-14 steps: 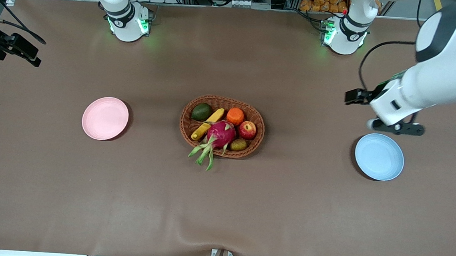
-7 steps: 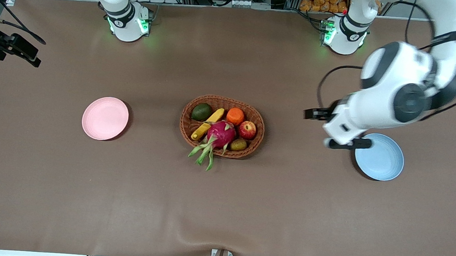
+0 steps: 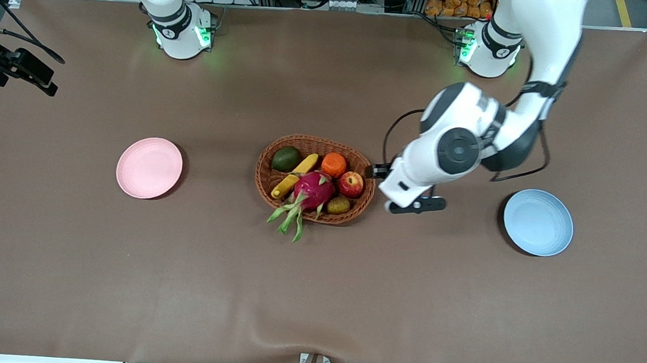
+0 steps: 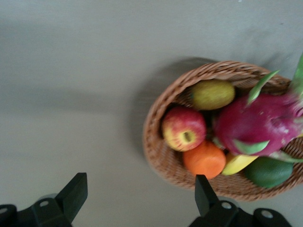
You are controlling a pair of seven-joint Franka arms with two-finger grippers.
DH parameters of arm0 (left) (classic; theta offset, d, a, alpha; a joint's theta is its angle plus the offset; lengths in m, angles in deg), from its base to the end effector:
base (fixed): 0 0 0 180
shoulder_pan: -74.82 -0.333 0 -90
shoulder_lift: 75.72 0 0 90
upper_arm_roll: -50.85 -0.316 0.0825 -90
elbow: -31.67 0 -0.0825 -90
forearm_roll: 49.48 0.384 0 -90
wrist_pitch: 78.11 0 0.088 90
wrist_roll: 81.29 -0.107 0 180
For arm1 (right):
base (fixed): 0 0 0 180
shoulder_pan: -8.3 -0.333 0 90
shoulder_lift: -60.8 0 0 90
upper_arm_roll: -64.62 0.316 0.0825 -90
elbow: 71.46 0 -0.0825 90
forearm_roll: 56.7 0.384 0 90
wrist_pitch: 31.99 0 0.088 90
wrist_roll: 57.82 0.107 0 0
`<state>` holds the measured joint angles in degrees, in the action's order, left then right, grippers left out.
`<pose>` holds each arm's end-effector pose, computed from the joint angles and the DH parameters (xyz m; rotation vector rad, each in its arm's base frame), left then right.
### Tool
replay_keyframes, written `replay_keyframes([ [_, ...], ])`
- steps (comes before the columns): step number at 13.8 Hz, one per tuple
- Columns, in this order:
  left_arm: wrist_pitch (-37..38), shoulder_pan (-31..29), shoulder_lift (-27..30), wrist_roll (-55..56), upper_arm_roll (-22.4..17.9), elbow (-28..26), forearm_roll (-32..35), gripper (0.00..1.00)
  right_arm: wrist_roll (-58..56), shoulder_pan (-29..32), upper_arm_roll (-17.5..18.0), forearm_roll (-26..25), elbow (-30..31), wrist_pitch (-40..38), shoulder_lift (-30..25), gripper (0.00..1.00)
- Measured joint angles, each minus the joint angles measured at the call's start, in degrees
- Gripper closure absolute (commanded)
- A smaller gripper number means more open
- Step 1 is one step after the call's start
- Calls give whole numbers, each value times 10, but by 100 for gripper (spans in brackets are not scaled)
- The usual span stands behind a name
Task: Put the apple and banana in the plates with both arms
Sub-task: 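Move the left gripper over the fruit basket toward the red apple, then lower the left gripper and grasp the red apple while the right gripper reaches out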
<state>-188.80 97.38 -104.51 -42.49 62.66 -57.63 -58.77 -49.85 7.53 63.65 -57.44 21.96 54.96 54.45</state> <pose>0.5622 -0.3753 0.3526 2.9818 0.2436 -0.3678 0.5141 -0.0038 0.6510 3.1224 -0.2239 -0.0021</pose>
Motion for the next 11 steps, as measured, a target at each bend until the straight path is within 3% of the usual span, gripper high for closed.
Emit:
replay_keyframes([
  [5, -86, 37, -64, 28, -3, 8, 0, 0, 0, 0, 0, 0, 0, 2, 0, 0],
  [11, -96, 46, -93, 28, -4, 12, 0, 0, 0, 0, 0, 0, 0, 3, 0, 0],
])
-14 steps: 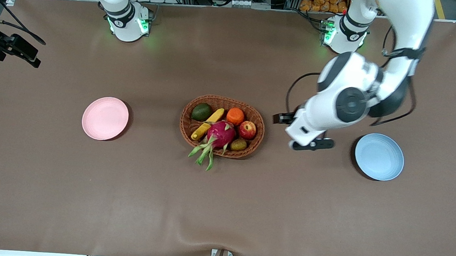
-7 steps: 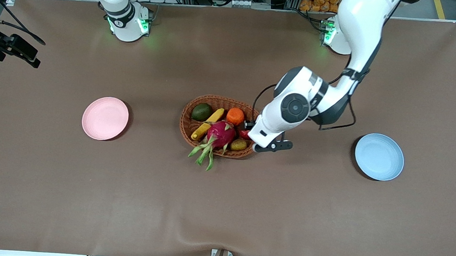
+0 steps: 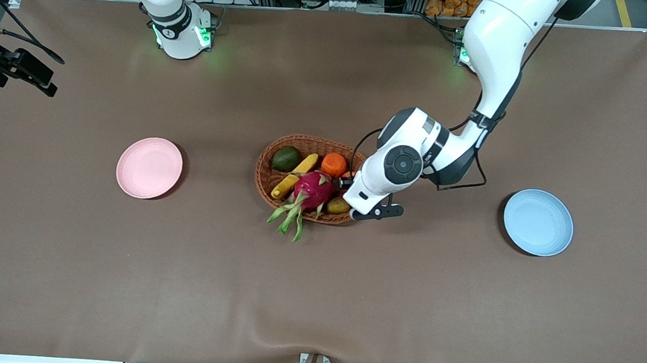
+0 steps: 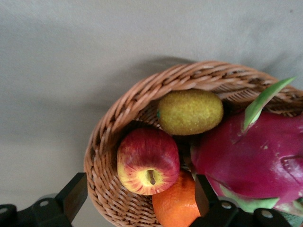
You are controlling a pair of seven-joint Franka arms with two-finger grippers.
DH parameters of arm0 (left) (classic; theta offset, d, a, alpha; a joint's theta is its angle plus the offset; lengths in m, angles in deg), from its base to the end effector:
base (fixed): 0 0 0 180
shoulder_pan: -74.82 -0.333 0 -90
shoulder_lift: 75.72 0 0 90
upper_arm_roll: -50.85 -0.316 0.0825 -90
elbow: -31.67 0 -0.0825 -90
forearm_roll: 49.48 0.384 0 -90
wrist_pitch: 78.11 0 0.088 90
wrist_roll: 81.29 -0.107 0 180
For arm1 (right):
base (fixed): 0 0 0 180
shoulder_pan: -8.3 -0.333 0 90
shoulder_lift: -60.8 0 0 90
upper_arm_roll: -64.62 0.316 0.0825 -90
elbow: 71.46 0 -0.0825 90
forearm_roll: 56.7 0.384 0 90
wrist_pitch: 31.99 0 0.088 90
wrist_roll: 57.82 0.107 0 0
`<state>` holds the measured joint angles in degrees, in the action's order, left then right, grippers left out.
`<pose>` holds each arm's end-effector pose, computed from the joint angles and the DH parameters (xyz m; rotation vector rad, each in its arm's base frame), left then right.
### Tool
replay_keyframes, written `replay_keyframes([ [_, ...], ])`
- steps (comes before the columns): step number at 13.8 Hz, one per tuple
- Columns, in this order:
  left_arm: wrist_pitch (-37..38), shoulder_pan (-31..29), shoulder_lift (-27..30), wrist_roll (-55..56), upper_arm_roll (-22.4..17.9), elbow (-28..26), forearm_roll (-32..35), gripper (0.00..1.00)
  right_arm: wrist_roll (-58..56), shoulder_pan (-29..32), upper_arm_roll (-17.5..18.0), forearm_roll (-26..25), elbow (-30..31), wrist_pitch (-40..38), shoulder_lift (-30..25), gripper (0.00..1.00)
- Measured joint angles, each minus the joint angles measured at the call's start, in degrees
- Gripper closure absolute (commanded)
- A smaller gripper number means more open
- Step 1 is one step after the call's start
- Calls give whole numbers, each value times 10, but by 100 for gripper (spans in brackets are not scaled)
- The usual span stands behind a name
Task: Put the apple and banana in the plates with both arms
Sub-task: 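Lower the left gripper and grasp the red apple while the right gripper reaches out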
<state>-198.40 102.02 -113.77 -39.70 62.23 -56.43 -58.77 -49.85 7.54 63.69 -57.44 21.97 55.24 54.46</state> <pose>0.5521 -0.4243 0.2643 2.9697 0.2636 -0.3571 0.5147 -0.0035 0.6513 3.1227 -0.2230 0.0050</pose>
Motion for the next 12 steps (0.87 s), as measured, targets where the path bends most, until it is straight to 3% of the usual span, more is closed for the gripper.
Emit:
replay_keyframes([
  [12, -22, 18, -27, 0, -3, 2, 0, 0, 0, -3, 6, 0, 3, 4, 10, 0],
])
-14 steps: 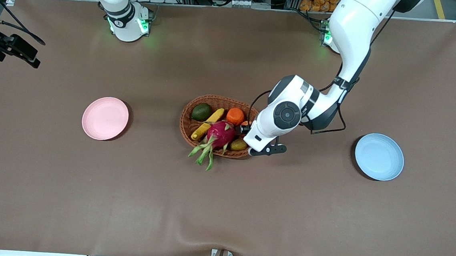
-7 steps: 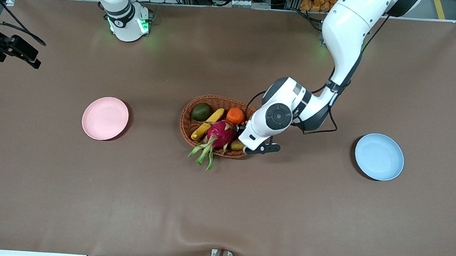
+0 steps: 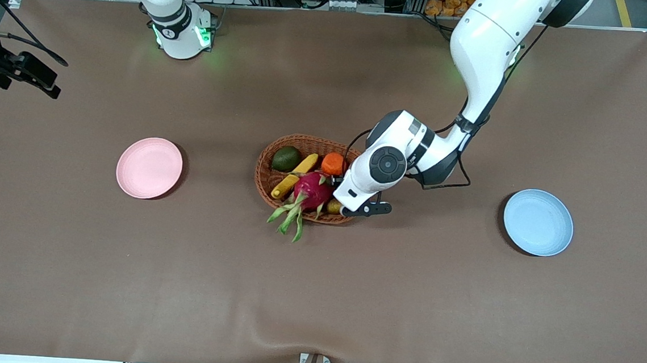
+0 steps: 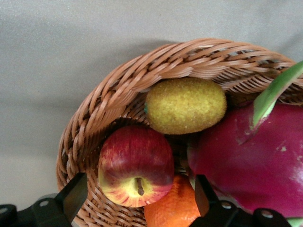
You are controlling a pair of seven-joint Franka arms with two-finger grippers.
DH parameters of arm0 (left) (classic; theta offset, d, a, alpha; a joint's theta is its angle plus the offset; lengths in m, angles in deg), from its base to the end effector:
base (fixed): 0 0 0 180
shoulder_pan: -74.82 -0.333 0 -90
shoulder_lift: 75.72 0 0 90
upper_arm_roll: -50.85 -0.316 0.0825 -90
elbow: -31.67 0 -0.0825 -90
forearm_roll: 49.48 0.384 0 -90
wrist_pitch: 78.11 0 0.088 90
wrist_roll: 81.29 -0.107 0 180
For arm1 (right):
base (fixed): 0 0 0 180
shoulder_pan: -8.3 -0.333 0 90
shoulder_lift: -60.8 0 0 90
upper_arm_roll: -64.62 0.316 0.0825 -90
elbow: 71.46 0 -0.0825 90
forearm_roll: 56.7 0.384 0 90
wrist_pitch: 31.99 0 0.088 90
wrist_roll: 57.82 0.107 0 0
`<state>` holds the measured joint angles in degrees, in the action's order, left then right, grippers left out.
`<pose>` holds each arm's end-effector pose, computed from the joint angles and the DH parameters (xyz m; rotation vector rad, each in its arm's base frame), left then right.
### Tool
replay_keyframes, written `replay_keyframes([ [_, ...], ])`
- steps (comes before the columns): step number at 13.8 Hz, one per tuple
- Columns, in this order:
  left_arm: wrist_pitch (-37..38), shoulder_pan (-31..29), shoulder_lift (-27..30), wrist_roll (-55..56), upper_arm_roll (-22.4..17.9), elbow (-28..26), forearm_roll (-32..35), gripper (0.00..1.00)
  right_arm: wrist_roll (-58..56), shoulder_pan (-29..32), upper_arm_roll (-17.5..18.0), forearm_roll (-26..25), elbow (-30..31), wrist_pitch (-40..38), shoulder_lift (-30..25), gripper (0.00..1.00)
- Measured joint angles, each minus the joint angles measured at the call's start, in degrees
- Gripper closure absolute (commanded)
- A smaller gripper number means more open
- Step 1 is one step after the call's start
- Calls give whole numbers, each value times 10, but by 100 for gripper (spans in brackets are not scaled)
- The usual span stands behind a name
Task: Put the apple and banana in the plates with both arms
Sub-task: 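Lower the left gripper and grasp the red apple while the right gripper reaches out, then carry the apple to the blue plate while the right gripper reaches the basket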
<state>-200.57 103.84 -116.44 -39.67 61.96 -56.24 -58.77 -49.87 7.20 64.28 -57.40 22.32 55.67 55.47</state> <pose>0.5417 -0.4397 0.2362 2.9770 0.2390 -0.3676 0.5209 0.0054 0.6400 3.1227 -0.1968 -0.0201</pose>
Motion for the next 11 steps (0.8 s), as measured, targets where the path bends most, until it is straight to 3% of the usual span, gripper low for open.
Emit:
replay_keyframes([
  [3, 0, 1, -7, 0, 0, 0, 0, 0, 8, -28, 5, 0, 4, 28, 26, 0],
  [4, -2, 2, -10, 0, 0, 0, 0, 7, 24, -39, 6, 0, 5, 39, 39, 0],
  [6, -6, 4, -15, 0, 0, 0, 1, 39, 78, -64, 6, 1, 6, 62, 69, 0],
  [8, -8, 7, -17, 0, -1, 1, 2, 62, 147, -95, 7, 1, 7, 87, 105, 0],
  [9, -8, 7, -17, 0, -2, 1, 2, 69, 181, -112, 8, 1, 8, 101, 124, 0],
  [11, -7, 6, -14, 0, -3, 7, 2, 72, 243, -145, 8, 1, 8, 127, 161, 0],
])
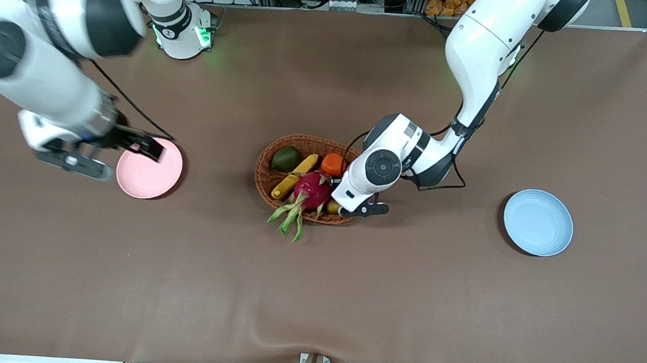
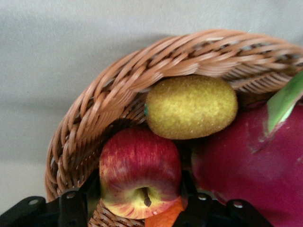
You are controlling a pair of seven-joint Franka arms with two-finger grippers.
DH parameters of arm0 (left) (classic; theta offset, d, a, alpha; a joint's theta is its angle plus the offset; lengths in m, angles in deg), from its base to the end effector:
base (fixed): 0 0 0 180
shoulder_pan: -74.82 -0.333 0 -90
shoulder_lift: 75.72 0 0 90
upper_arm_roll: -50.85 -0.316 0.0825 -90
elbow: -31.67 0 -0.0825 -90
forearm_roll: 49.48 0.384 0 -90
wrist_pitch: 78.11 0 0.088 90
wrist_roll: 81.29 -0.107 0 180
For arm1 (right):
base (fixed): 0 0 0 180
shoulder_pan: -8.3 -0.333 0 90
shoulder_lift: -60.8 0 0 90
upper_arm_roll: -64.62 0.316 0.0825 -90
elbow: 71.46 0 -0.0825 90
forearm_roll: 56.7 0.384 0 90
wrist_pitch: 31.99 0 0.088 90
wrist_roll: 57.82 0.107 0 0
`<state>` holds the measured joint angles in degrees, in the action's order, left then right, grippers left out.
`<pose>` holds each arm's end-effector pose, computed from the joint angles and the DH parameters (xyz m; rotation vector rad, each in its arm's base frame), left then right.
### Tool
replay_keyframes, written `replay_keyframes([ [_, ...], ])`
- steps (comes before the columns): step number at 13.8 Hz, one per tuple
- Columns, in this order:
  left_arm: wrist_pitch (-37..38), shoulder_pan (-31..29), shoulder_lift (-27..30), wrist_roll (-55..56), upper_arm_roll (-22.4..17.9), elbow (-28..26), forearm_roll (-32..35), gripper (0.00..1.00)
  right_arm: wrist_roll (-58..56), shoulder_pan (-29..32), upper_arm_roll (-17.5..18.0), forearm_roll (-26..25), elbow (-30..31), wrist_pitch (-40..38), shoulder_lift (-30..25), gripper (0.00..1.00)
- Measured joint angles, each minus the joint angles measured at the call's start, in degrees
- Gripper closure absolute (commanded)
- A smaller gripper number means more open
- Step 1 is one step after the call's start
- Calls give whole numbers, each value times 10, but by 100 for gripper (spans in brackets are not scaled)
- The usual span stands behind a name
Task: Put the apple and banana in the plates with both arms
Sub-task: 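Carry the apple to the blue plate while the right gripper reaches the basket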
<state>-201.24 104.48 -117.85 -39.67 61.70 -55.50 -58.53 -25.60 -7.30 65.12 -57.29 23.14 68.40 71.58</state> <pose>0.5410 -0.4445 0.2252 2.9818 0.2310 -0.3652 0.5870 0.1681 0.4915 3.0660 -0.4307 -0.1177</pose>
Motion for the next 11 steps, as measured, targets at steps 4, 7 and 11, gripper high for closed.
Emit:
replay_keyframes([
  [4, 84, -13, 45, 1, -2, 31, 0, 72, 99, -49, 0, 0, 1, 45, 57, 0],
  [7, 168, -47, 101, 1, -6, 45, 0, 71, 153, -77, 0, 0, 1, 80, 89, 0],
  [11, 219, -102, 136, -72, -7, 38, 48, 71, 206, -99, 0, 0, 0, 114, 118, 0],
])
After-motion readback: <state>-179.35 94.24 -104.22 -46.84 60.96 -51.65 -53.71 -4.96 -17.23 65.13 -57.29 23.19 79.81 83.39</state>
